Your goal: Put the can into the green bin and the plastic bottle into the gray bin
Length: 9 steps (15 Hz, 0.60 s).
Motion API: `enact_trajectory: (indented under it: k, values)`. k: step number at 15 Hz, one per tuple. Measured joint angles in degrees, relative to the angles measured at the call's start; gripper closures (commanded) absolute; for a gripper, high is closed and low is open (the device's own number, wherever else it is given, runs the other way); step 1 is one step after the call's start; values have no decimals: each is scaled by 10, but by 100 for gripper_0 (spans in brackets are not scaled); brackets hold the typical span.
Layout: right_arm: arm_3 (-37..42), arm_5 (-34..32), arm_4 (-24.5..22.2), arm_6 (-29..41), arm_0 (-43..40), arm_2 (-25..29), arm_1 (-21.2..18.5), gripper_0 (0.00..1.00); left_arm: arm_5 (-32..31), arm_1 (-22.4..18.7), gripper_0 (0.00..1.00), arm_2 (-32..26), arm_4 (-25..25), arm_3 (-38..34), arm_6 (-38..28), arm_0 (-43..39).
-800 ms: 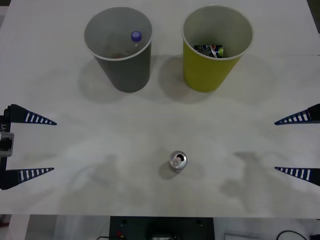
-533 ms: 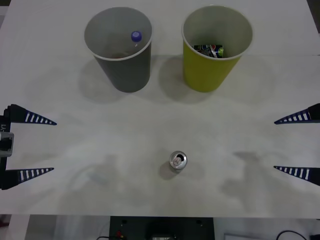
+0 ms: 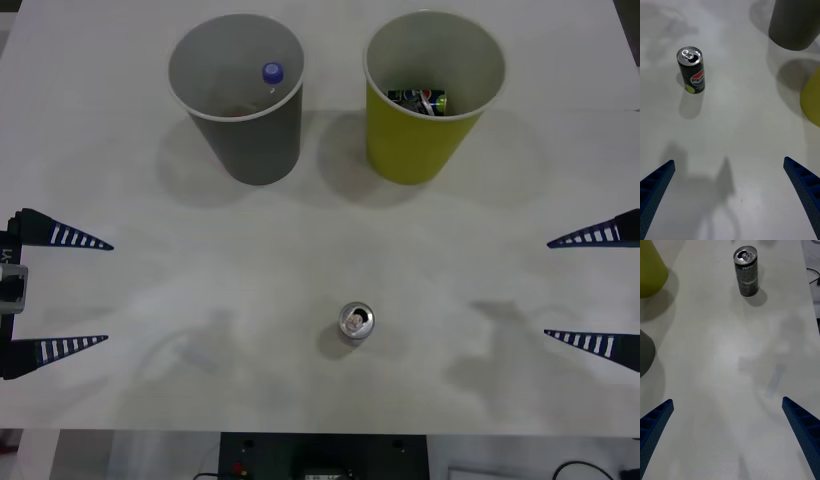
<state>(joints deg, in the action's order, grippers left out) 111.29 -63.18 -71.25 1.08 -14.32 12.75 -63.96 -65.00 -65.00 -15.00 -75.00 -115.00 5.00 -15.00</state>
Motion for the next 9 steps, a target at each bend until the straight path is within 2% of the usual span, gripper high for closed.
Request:
enact_trajectory:
  k: [4,9]
  values:
    - [-80,4,62,-107,44,-67,9,0,0,0,0,0,0,0,0,0]
    - [-154,5,123,-192,92,-147,14,0,0,0,0,0,0,0,0,0]
